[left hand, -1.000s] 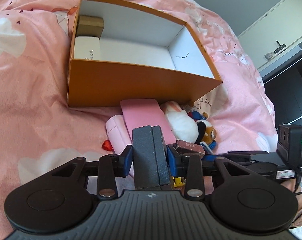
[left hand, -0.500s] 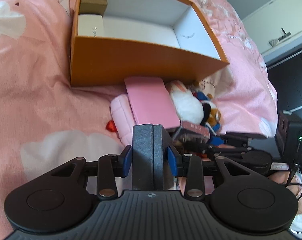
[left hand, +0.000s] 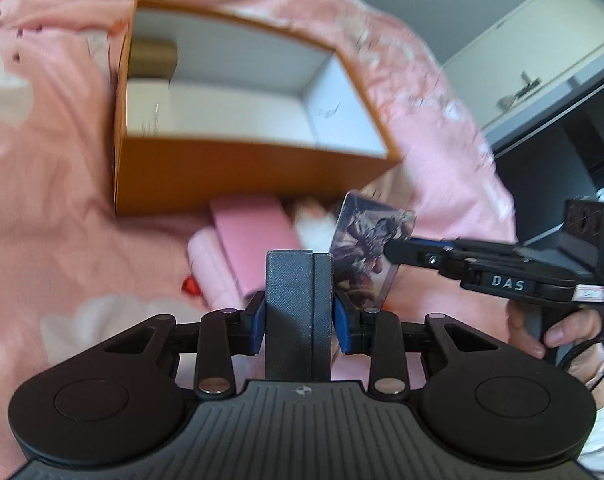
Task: Organize objects
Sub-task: 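Carry the photo card box into the orange box with right gripper while left carries grey box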
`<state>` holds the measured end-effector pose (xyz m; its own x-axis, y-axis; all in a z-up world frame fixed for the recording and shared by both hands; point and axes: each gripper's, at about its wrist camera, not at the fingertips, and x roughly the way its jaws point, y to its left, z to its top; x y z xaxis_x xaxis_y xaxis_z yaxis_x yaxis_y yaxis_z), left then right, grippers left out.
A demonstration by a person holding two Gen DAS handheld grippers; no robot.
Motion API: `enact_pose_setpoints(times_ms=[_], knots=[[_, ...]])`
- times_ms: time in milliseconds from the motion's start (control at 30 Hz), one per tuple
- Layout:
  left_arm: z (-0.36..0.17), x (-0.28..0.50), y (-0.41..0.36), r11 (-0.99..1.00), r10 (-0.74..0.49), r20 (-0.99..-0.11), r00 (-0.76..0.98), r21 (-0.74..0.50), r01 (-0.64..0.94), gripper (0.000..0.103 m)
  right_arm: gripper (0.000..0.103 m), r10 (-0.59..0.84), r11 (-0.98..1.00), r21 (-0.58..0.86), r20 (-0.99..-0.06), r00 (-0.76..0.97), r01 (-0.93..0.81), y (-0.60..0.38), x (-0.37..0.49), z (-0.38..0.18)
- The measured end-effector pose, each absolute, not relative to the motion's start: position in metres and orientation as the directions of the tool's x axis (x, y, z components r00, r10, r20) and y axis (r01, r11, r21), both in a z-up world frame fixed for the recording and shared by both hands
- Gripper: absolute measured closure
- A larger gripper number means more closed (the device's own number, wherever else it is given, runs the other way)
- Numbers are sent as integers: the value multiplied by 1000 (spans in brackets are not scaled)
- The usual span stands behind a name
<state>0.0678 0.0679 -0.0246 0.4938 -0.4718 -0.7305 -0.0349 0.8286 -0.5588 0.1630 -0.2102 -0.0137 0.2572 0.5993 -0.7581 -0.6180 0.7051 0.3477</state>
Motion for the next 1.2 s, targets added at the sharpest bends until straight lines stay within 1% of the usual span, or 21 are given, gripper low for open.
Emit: enact_pose_setpoints(times_ms=[133, 233, 333, 433, 500, 600, 633, 700, 767, 900, 1200], knots=[[2, 77, 82, 802, -480, -663, 575, -597, -19, 65, 79, 646, 687, 407, -722, 249, -602, -210, 180, 4], [23, 92, 90, 809, -458, -624, 634, -587, 7, 65, 79, 681, 667, 439, -687, 252, -602, -209, 194, 24], [43, 113, 94, 840, -416, -609, 675, -542, 28, 64, 79, 710, 646, 446, -649, 274, -620, -203, 210, 46], [46, 142, 95, 861, -382, -618, 687, -508, 21, 65, 79, 714, 644, 422, -631, 303, -637, -193, 226, 61], [40, 164, 94, 870, -367, -637, 678, -492, 8, 65, 79, 695, 663, 405, -645, 318, -629, -183, 243, 64], [17, 194, 90, 870, -375, -682, 628, -493, -16, 65, 79, 651, 693, 361, -685, 327, -624, -165, 270, 57], [5, 203, 90, 871, -374, -703, 605, -491, -33, 65, 79, 632, 701, 344, -705, 321, -625, -158, 279, 52], [-15, 219, 85, 891, -341, -756, 558, -449, -65, 65, 79, 591, 718, 320, -750, 298, -618, -146, 296, 36], [-32, 228, 81, 902, -331, -784, 526, -426, -67, 65, 79, 549, 731, 301, -793, 265, -612, -137, 310, 18], [-61, 242, 81, 873, -389, -801, 454, -479, -97, 65, 79, 499, 739, 291, -842, 204, -608, -125, 326, -12], [-95, 254, 83, 864, -402, -847, 349, -477, -162, 65, 79, 437, 748, 282, -890, 127, -600, -114, 347, -45]])
